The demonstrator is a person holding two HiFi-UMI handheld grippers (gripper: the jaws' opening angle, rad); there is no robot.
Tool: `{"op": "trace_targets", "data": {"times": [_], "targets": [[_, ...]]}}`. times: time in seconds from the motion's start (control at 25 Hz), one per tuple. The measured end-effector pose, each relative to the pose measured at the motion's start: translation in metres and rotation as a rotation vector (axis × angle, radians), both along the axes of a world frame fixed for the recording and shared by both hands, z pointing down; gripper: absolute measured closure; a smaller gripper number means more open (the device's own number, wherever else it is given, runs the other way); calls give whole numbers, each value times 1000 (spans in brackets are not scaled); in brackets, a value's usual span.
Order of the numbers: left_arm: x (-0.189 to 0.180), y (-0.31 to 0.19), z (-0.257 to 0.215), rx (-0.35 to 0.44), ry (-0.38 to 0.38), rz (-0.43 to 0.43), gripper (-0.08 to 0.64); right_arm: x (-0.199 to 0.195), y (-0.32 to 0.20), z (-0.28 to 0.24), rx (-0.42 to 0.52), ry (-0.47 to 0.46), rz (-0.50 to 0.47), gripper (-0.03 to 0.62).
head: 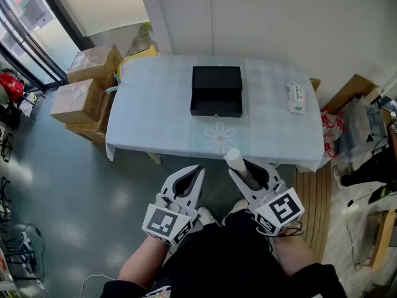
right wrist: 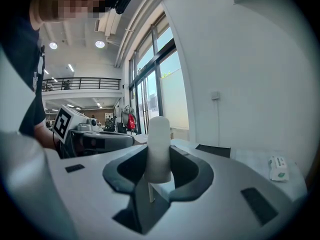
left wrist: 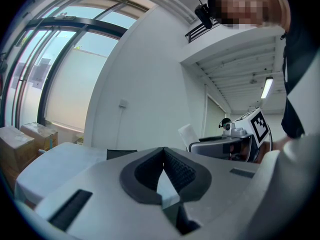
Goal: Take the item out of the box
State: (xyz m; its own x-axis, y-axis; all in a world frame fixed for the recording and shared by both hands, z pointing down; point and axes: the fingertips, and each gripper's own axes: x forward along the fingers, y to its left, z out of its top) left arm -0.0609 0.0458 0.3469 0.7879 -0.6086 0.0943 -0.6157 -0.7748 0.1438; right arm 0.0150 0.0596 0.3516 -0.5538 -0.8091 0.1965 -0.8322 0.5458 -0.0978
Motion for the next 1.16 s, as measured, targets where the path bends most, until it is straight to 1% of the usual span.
{"op": "trace_targets", "data": {"times": [0.44, 1.16], "targets": [[-4, 8, 1, 1, -3, 1, 551, -4, 6, 2, -3, -1, 3, 453], [1, 18, 3, 4, -6, 9, 551, -1, 11, 3, 0, -12, 10, 453]]}}
